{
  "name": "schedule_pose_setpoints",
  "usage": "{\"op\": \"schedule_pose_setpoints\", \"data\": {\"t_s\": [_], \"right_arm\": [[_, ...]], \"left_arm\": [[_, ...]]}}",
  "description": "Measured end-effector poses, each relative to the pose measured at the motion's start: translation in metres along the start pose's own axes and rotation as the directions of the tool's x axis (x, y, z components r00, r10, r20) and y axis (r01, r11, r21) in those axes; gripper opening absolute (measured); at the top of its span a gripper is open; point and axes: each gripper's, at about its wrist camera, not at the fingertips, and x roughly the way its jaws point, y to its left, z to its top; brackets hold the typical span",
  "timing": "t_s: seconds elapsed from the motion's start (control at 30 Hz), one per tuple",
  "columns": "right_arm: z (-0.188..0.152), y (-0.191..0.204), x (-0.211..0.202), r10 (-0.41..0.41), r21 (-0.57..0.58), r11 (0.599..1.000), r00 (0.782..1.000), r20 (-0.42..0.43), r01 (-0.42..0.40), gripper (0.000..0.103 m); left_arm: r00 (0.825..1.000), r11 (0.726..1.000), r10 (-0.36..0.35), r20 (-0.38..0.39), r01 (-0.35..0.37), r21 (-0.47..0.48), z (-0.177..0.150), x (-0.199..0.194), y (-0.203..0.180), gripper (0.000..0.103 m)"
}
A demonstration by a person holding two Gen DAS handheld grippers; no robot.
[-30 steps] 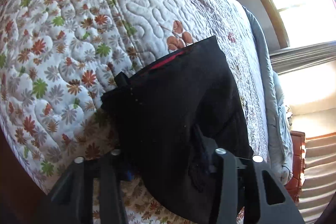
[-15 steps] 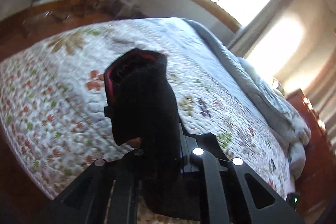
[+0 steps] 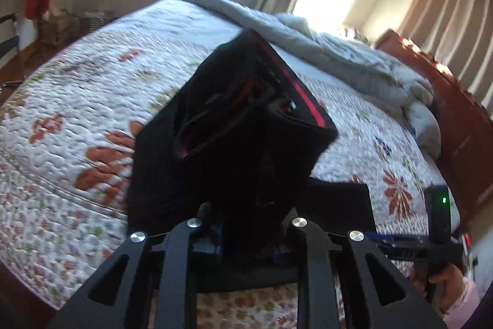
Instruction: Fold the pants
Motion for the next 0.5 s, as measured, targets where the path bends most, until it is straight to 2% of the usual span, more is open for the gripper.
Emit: {"op": "schedule_pose_setpoints", "data": {"t_s": [0.1, 0.13, 0.17, 0.23, 0.3, 0.37, 0.4, 0.5], "right_arm": [[0.001, -0.002, 0.0, -0.003, 0.005, 1.0, 1.0, -0.001, 0.003, 0.054], [0.001, -0.003, 0.0, -0.002, 0.005, 1.0, 1.0, -0.002, 0.002, 0.054], [0.001, -0.003, 0.0, -0.003, 0.004, 1.0, 1.0, -0.004, 0.003, 0.054], [0.001, -0.003, 0.001, -0.005, 0.002, 1.0, 1.0, -0.006, 0.005, 0.054], [0.001, -0.003, 0.001, -0.006, -0.001, 1.0, 1.0, -0.009, 0.006, 0.054], [0.002, -0.003, 0.001, -0.008, -0.001, 1.0, 1.0, -0.013, 0.008, 0.054], [0.003, -0.002, -0.001, -0.013, 0.0, 1.0, 1.0, -0.012, 0.013, 0.054], [0.005, 0.002, -0.006, -0.022, -0.025, 0.999, 1.0, 0.007, 0.022, 0.057]], "left_arm": [[0.995, 0.999, -0.035, -0.09, 0.039, 0.036, -0.013, 0.021, -0.015, 0.039], [0.99, 0.997, -0.058, -0.126, 0.065, 0.051, -0.019, 0.027, -0.022, 0.048], [0.986, 0.995, -0.07, -0.153, 0.08, 0.061, -0.023, 0.031, -0.026, 0.052], [0.975, 0.991, -0.109, -0.193, 0.121, 0.052, -0.03, 0.032, -0.032, 0.066], [0.967, 0.982, -0.18, -0.181, 0.187, 0.019, -0.031, 0.018, -0.032, 0.069], [0.968, 0.977, -0.213, -0.136, 0.214, -0.008, -0.026, -0.001, -0.026, 0.081], [0.971, 0.978, -0.209, -0.112, 0.209, -0.015, -0.023, -0.008, -0.024, 0.084], [0.992, 0.994, -0.104, -0.067, 0.102, -0.037, -0.016, -0.02, 0.003, 0.084]]}}
